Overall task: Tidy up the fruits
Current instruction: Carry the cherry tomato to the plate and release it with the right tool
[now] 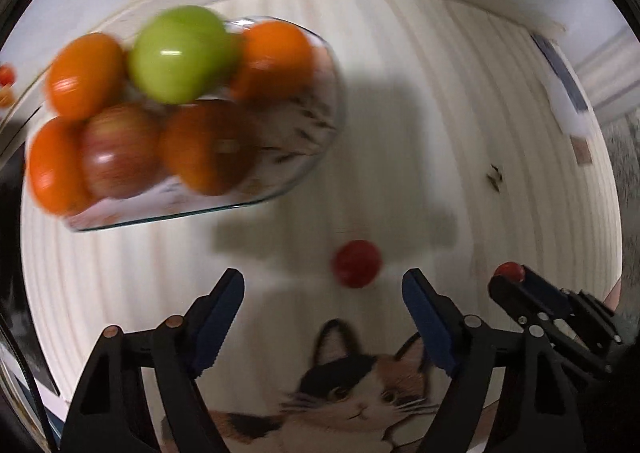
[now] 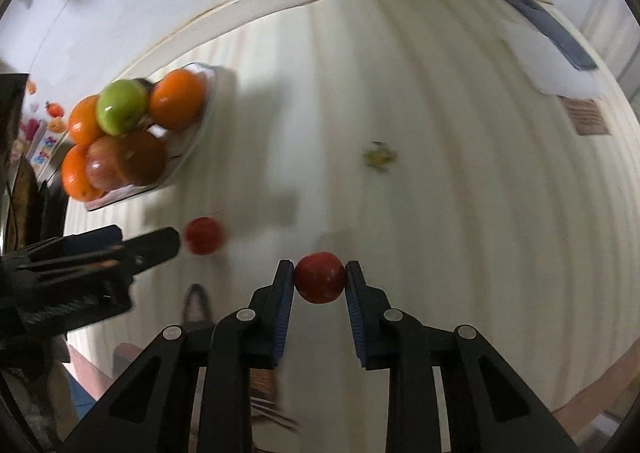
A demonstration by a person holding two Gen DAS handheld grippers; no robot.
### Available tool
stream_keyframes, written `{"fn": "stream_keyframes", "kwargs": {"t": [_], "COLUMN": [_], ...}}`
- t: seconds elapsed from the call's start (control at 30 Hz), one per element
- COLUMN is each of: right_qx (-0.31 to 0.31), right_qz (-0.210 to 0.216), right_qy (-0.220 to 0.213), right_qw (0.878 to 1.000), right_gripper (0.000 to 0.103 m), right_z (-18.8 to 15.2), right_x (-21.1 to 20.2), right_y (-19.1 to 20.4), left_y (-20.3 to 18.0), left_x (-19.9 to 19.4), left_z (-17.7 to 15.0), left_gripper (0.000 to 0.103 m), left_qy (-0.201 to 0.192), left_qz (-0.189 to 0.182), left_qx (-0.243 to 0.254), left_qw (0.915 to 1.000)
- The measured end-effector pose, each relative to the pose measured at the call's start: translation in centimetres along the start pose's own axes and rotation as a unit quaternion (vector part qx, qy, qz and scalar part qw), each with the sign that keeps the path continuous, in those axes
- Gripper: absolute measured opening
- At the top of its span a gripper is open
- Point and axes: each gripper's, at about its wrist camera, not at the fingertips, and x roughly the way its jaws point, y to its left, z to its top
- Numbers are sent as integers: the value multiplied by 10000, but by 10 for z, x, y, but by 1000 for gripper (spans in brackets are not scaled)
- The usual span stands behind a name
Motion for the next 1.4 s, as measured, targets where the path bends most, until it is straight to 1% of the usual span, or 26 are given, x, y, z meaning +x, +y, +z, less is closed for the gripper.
{"fn": "stream_keyframes", "kwargs": {"t": [0.03, 0.07, 0.1, 0.13, 0.17, 0.23, 0.27, 0.33, 0.43, 0.47, 0.6, 0.73, 0.8, 0.87, 0.93, 0.97, 1.03, 1.1, 1.17, 1.23, 1.3, 1.4], "right_qx": [41, 82, 139, 164, 205, 243, 248, 247, 209, 180, 70, -99, -211, -344, -404, -466, -525, -573, -609, -535, -503, -651], "right_qz": [-17, -39, -55, -54, -43, -33, -26, -12, 8, 7, 84, 302, 498, 746, 989, 1157, 1353, 1565, 1640, 1657, 1641, 1473], "right_qy": [3, 9, 4, 6, 14, 19, 19, 18, 29, 32, -27, -120, -179, -224, -246, -281, -306, -297, -305, -347, -404, -437], "right_qw": [10000, 10000, 9999, 9999, 9998, 9997, 9997, 9997, 9998, 9998, 9999, 9994, 9984, 9964, 9940, 9918, 9889, 9856, 9841, 9841, 9843, 9860], "right_gripper": [28, 28, 28, 28, 28, 28, 28, 28, 29, 28, 28, 28, 28, 28, 28, 28, 28, 28, 28, 28, 28, 28], "right_z": [0, 0, -2, -1, -3, -3, -4, -6, -4, -3, 3, 11, 16, 21, 25, 28, 30, 33, 36, 41, 47, 56], "right_x": [1, 1, 1, 0, 0, -2, -2, -2, 1, 2, -6, -14, -15, -13, -9, -5, 2, 13, 19, 16, 13, 14], "right_y": [-4, -8, -12, -12, -15, -19, -19, -21, -18, -16, -12, 5, 21, 43, 61, 77, 98, 121, 137, 139, 136, 129], "left_y": [-5, -11, -16, -21, -24, -29, -31, -33, -28, -27, -5, 31, 60, 95, 122, 139, 163, 185, 193, 203, 198, 196], "left_x": [4, 9, 13, 17, 20, 25, 23, 22, 21, 19, 2, -30, -51, -67, -77, -79, -79, -76, -71, -64, -51, -38], "left_z": [1, 1, 2, 1, 1, 0, -1, -2, -3, -9, -22, -33, -40, -36, -40, -34, -33, -31, -29, -25, -16, -8], "left_gripper": [77, 70, 67, 61, 50, 39, 33, 27, 27, 27, 27, 27, 27, 27, 27, 27, 27, 27, 27, 27, 27, 27], "left_qy": [24, 49, 70, 90, 85, 79, -62, -143, -215, -257, -400, -642, -758, -839, -901, -938, -973, -940, -906, -870, -841, -763], "left_qz": [-12, 9, 37, 63, 83, 182, 228, 229, 215, 213, 158, -9, -148, -300, -431, -462, -516, -687, -738, -866, -1019, -1202], "left_qx": [43, 122, 192, 266, 314, 406, 471, 499, 412, 370, 134, -259, -623, -1050, -1448, -1675, -2042, -2424, -2605, -2720, -2720, -2706], "left_qw": [10000, 9999, 9998, 9996, 9994, 9990, 9986, 9984, 9987, 9988, 9990, 9976, 9951, 9905, 9844, 9803, 9727, 9632, 9584, 9544, 9532, 9521]}}
